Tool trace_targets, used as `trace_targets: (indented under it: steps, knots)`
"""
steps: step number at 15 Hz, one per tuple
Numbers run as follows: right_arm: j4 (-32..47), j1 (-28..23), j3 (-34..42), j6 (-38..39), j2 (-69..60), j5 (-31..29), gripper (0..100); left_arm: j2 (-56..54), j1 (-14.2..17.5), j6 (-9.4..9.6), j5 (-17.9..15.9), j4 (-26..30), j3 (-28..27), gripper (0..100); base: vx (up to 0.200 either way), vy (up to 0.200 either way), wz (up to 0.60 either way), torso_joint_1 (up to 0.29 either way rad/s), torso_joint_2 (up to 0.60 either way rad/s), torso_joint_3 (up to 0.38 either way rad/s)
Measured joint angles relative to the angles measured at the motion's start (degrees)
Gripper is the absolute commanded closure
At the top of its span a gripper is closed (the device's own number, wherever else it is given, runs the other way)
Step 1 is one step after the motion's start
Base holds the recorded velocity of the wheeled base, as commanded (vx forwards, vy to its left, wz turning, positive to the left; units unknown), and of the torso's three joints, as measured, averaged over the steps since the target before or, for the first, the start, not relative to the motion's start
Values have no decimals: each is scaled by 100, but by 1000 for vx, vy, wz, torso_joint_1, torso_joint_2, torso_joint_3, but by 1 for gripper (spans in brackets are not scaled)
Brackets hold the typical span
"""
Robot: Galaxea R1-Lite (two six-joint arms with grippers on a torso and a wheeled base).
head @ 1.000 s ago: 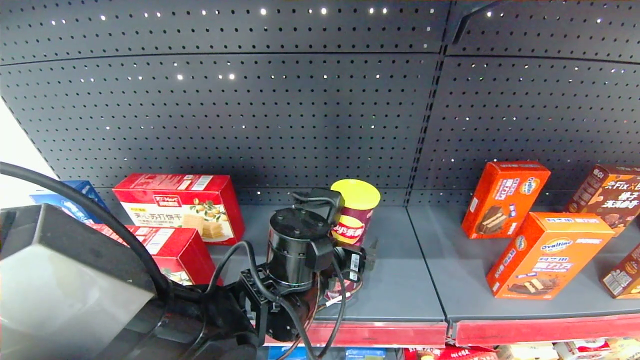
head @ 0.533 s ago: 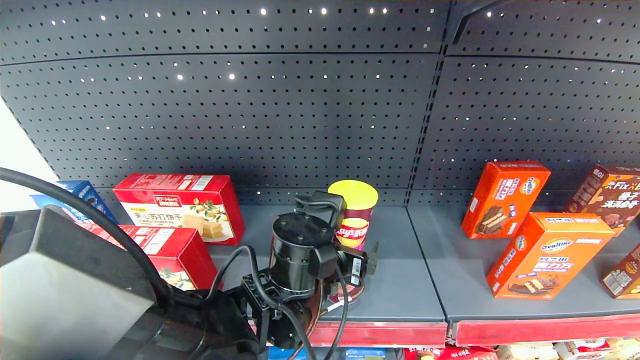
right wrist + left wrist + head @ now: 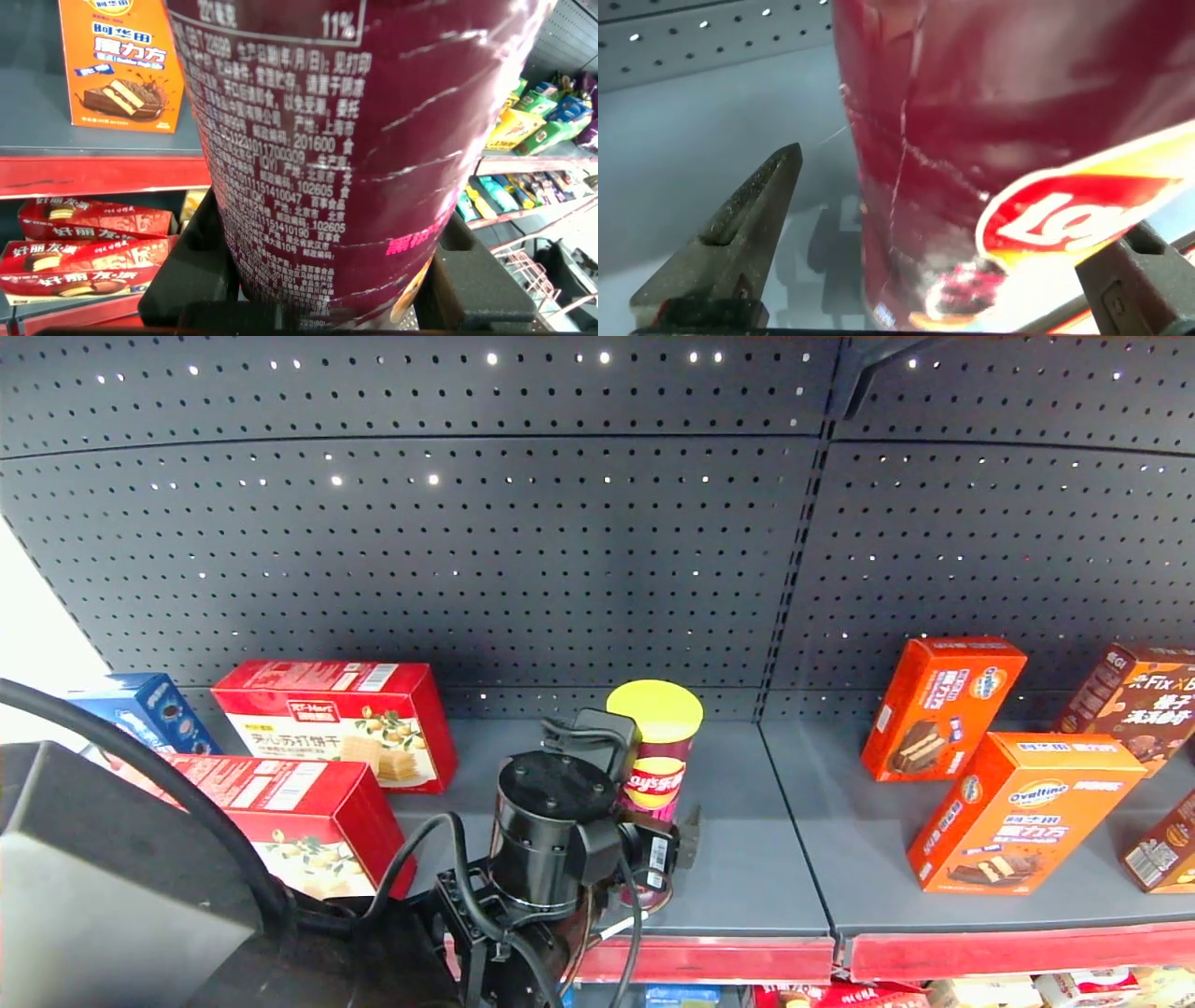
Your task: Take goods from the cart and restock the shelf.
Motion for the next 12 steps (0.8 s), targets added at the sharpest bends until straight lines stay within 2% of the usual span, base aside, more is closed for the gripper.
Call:
trace_targets:
  steps: [12]
  knots:
    - [2,-2,10,2,0,0,100,-435,-49,18,4,13,427,0,0,0,0,0,0,0]
